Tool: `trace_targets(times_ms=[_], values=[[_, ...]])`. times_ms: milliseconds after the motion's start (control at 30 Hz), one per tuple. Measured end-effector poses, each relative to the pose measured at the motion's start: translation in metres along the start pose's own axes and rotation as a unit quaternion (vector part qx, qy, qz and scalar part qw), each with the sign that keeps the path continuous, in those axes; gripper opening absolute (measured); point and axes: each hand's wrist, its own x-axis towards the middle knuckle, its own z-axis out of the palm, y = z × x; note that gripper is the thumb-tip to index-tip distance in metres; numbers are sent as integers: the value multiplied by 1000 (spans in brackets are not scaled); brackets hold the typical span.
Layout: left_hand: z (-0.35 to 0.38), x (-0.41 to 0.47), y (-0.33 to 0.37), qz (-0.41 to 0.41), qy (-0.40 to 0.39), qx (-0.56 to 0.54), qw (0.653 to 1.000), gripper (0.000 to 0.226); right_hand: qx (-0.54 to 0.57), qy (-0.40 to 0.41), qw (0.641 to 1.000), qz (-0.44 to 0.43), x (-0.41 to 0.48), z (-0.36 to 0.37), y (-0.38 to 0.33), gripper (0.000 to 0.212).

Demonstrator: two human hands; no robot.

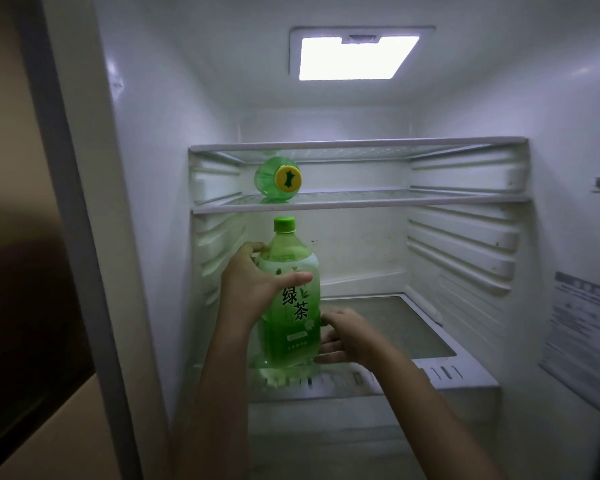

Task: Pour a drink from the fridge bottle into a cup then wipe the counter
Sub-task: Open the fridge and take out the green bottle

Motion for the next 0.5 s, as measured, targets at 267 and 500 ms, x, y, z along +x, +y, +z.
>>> trace_targets(times_ms=[267,500], values=[[-29,-42,15,33,28,77,996,79,8,-27,999,38,-27,11,6,23],[-47,-90,20,104,45,153,982,93,64,-25,997,42,-60,24,24,16]])
